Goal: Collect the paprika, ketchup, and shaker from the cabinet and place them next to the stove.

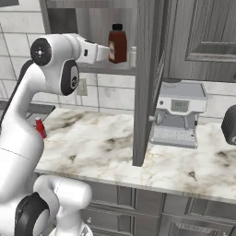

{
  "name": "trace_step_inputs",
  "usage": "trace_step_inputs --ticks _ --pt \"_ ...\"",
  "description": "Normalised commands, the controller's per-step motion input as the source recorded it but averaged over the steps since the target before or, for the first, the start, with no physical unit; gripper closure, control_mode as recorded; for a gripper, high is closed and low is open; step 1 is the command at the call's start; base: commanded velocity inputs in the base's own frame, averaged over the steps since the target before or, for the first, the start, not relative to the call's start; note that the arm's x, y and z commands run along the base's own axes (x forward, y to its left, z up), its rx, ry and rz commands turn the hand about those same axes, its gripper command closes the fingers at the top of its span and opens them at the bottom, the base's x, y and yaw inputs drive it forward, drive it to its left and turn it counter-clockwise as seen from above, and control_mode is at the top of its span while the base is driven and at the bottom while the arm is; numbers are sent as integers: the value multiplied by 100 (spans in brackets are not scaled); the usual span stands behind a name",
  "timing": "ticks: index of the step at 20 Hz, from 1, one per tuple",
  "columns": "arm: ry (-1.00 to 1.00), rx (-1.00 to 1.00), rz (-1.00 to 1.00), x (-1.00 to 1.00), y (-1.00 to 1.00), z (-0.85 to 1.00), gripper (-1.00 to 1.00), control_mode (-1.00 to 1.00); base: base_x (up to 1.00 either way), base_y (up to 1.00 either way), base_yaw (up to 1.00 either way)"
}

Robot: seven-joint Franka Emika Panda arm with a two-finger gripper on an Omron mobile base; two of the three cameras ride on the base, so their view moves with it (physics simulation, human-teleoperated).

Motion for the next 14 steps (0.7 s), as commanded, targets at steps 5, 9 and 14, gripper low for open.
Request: trace_step_inputs --ticks 5,9,14 --pt "0 -4 4 33 0 21 -100 -100 0 0 0" --pt "0 -4 3 37 0 11 -100 -100 0 0 0" --pt "0 -1 0 49 0 0 -100 -100 0 0 0"
